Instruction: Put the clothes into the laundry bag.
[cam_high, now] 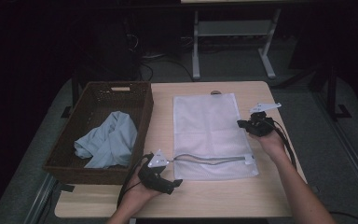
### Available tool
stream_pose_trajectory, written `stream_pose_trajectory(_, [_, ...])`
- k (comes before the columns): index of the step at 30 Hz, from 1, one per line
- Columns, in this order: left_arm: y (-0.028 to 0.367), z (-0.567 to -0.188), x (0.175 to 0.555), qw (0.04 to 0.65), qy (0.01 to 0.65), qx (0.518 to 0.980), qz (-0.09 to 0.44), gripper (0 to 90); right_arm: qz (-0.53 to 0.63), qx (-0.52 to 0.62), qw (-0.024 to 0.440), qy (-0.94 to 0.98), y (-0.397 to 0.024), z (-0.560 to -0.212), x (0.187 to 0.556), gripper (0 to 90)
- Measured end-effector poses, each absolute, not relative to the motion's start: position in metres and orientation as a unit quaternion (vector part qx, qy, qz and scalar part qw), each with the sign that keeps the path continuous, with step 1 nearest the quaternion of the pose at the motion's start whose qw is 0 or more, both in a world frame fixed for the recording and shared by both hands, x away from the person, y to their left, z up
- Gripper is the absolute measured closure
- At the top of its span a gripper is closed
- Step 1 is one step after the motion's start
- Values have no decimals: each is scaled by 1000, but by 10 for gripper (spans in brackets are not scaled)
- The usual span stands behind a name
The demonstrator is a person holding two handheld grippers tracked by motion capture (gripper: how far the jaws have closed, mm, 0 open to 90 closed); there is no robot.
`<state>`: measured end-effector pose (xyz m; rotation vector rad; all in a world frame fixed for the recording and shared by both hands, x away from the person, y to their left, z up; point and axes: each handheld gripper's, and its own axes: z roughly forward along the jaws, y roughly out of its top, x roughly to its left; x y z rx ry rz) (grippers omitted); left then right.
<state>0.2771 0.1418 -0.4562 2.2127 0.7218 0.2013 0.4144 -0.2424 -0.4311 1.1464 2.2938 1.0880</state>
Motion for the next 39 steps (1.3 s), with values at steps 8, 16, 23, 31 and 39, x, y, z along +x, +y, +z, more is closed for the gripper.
stream_pose_trajectory(8, [142,-458,278,391,285,872,73,120,361,419,179,814,-242,-451,431,892])
stream_pose_trajectory(16, [142,-458,278,389,283,874,73,122,332,429,181,821,-242,-467,438,893])
stream_pose_trajectory(23, [142,-458,278,390,283,873,73,121,321,433,180,823,-245,-471,439,893])
stream_pose_trajectory(31, [142,-458,278,390,283,873,73,122,307,438,183,825,-254,-469,436,893])
stream_pose_trajectory(39, [142,-458,278,390,283,873,72,121,294,450,190,822,-271,-468,431,893])
